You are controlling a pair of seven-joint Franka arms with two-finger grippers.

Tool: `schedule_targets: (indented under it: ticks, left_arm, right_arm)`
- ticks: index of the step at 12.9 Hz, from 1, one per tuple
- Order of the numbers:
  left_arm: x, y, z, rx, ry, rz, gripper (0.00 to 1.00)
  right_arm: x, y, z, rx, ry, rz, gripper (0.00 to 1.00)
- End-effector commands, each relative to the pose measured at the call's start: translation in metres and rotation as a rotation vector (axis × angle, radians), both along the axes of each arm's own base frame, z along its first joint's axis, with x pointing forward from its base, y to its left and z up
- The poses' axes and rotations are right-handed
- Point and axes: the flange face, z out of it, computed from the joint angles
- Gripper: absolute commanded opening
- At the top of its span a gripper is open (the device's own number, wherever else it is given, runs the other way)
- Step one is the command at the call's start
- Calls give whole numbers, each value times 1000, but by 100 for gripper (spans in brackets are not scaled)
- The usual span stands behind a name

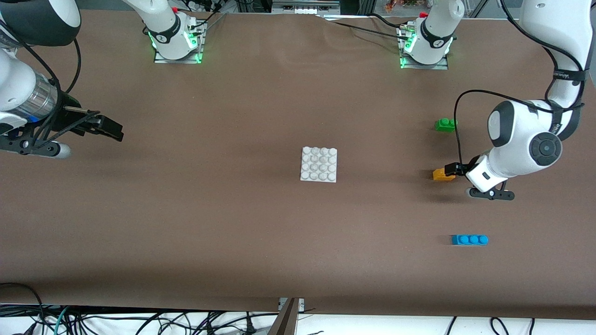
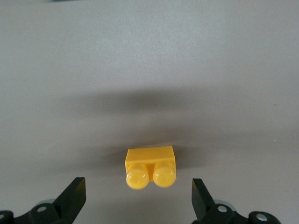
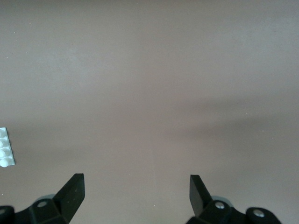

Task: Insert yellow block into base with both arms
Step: 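Lower the left gripper onto the yellow block and grasp it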

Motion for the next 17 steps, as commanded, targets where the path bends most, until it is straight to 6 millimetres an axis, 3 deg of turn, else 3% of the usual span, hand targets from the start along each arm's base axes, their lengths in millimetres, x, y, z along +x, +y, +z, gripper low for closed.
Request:
schedule_targets:
  ticks: [1,4,17]
  left_arm:
    - [-17,0,-8,13,-20,-33,100]
    - [-27,-2,-28,11,-38,-35,100]
    - [-38,-11,-68,6,-66,-33,99]
  right_arm:
    - [-5,-2,10,11,0,-10,99]
    - [-5,-3,10,10,-2,-13,99]
    - [-4,-6,9,10,-3,-17,99]
